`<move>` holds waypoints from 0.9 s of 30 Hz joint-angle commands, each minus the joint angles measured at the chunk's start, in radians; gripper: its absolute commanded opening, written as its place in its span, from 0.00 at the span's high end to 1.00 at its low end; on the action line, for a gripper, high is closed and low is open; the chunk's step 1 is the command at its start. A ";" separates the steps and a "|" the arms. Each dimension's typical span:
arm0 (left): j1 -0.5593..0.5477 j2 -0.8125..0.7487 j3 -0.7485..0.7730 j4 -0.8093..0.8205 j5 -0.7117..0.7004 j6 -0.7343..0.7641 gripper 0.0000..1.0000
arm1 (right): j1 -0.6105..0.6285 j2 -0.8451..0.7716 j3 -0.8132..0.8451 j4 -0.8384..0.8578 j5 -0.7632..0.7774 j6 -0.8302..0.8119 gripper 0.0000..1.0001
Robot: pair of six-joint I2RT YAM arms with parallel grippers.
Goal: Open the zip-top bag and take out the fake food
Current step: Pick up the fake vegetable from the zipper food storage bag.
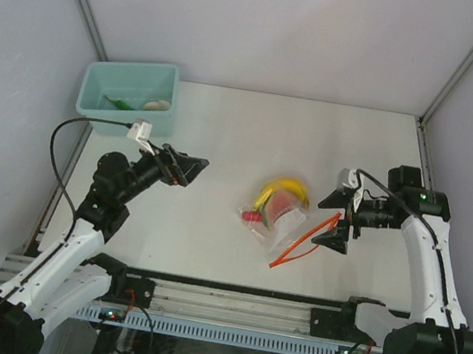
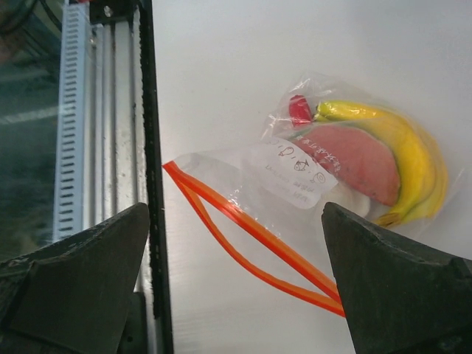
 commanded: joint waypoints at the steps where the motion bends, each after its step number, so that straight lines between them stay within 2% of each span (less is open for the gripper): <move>1: -0.055 0.033 -0.033 0.097 -0.033 -0.021 0.01 | 0.005 -0.034 -0.024 0.025 -0.008 -0.179 0.00; 7: -0.094 0.082 -0.044 0.151 -0.050 -0.036 0.03 | 0.005 -0.036 -0.051 -0.072 0.007 -0.396 0.02; 13: -0.124 0.144 -0.038 0.179 -0.059 -0.065 0.05 | 0.007 -0.057 -0.088 -0.059 0.049 -0.437 0.17; 17: -0.149 0.183 -0.031 0.196 -0.072 -0.071 0.05 | 0.016 -0.079 -0.116 -0.033 0.080 -0.438 0.31; 27: -0.216 0.319 0.033 0.201 -0.074 -0.075 0.11 | 0.096 -0.162 -0.243 0.080 0.194 -0.412 0.80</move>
